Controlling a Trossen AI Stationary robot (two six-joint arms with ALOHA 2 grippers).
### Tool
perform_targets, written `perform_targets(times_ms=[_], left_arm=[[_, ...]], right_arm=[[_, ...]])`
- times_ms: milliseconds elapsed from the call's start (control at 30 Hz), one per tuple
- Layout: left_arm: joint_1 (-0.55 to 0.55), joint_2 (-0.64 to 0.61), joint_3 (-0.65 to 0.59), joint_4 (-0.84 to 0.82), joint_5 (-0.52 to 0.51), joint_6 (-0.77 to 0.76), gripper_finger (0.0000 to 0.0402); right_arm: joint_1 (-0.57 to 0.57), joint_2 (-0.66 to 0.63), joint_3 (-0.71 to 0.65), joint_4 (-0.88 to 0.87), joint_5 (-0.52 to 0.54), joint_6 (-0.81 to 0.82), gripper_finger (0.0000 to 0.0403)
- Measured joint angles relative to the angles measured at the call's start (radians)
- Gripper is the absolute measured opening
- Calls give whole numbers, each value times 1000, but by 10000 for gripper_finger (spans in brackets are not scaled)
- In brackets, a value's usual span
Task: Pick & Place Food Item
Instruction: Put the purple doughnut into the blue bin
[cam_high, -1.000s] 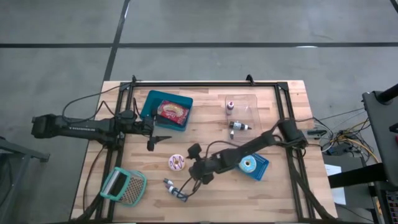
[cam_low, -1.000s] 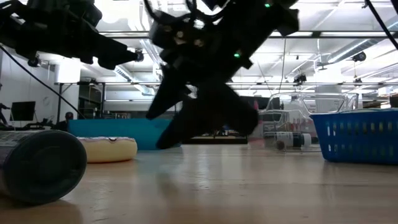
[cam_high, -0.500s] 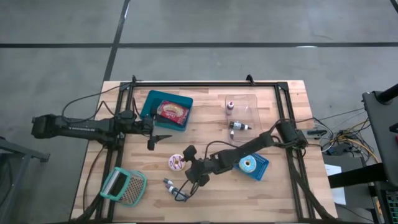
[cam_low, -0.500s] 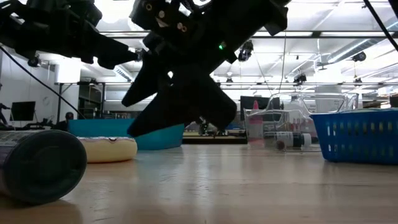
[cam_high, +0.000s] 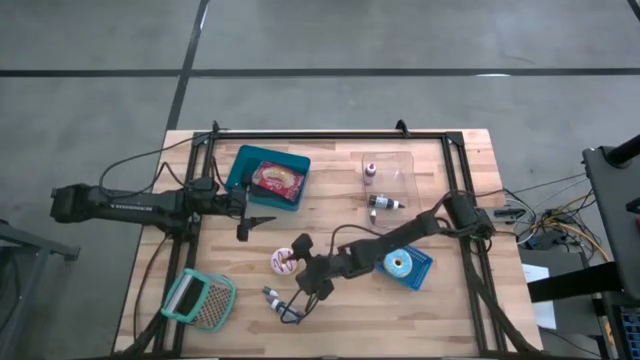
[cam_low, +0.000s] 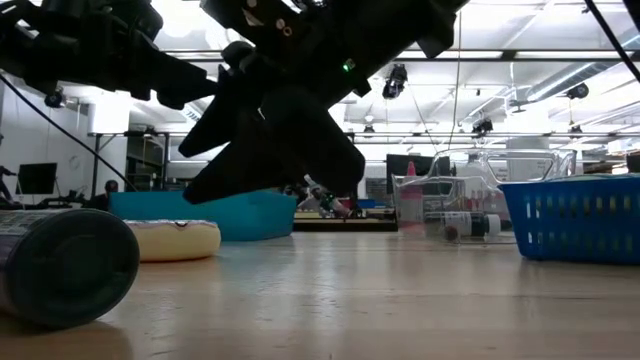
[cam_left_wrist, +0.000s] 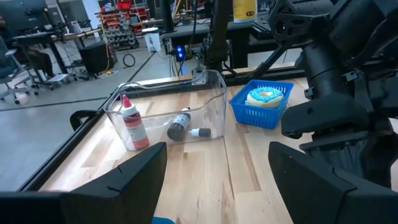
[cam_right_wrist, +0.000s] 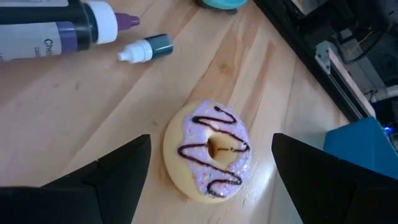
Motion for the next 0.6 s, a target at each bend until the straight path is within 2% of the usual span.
perform_targets(times_ms=[133,400,600], left_arm=[[0,-1,0,0,0,0,284],[0,-6,0,7,0,-1,284],[0,-10,0,8,0,-2,284]], right_arm=[[-14,8,0,10,-57,7,329],[-14,105,57,18,-51,-29,329],[-18,128,74,13,-41,-38,329]])
